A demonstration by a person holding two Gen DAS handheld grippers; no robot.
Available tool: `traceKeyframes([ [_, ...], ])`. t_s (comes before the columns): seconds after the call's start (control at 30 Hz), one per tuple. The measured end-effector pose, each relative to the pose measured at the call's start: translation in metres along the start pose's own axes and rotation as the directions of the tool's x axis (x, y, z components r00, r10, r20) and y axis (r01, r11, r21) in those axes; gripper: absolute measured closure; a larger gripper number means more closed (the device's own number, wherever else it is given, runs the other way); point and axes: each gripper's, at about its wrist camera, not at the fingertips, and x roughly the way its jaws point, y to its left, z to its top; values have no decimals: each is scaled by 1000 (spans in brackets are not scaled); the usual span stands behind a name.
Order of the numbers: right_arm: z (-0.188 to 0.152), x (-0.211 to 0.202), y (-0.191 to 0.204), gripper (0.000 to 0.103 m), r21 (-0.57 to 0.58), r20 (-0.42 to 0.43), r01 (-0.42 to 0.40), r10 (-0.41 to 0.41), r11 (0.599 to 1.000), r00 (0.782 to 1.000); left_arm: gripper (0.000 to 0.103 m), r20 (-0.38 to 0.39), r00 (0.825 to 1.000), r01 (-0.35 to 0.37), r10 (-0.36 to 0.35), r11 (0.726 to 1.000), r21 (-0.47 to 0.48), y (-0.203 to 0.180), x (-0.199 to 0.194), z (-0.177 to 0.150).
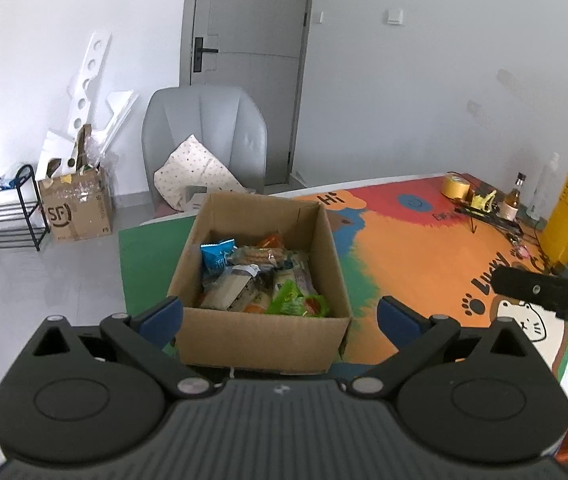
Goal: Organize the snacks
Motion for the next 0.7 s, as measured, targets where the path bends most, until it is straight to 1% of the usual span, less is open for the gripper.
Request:
traceKeyframes([
  [0.27,-2,-26,-11,0,12,-4,-1,1,1000,1000,0,6,1000,8,-8,1000,4,3,-24,-4],
  [0.47,-5,-48,-7,0,-36,-3,-15,15,999,1000,0,2,1000,22,-22,1000,12,5,-42,-11],
  [0.7,-9,-69,-2,0,-53,-14,-6,6,999,1000,0,21,999,40,-40,999,26,8,-62,-22],
])
